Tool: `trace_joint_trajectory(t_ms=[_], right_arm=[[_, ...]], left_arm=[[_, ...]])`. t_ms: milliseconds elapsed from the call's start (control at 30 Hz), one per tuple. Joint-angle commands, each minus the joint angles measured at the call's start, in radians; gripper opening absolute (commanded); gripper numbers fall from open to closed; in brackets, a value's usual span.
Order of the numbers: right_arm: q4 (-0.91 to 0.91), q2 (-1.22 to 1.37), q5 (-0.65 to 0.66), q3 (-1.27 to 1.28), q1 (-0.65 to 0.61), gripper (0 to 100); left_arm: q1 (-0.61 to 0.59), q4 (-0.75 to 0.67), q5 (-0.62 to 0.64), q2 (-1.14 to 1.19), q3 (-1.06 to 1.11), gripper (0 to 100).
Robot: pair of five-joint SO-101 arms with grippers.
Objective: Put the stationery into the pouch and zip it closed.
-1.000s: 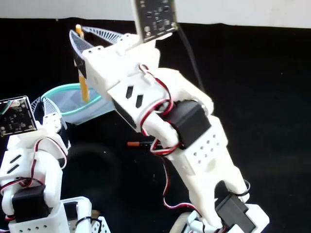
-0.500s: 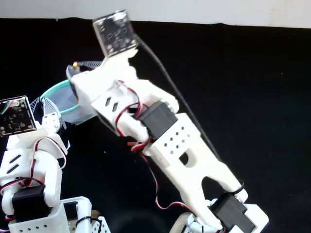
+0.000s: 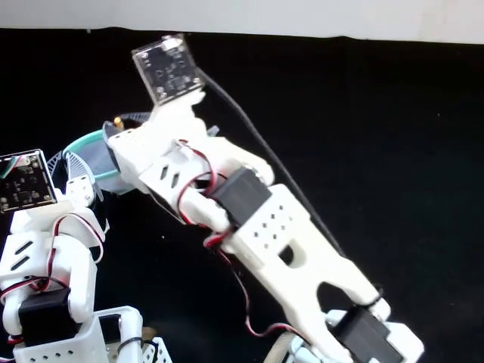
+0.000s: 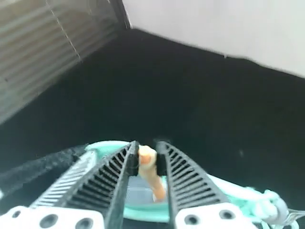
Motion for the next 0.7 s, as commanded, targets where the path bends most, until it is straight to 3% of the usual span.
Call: trace_joint_trajectory(t_ms=[0,400,667], right_arm=[[0.031,-0.088,0.009,-0.019,0.025,21.3],[0.038,-0.142,0.009,-0.088,0.202,23.1],[0.033,-0.133,0.009,-0.03,0.206,23.1]], left_arm=[[-0.013,0.003,0.003,0.058,0.03,1],[-0.013,0.003,0.003,0.058,0.03,1],[-0.013,0.003,0.003,0.058,0.03,1]])
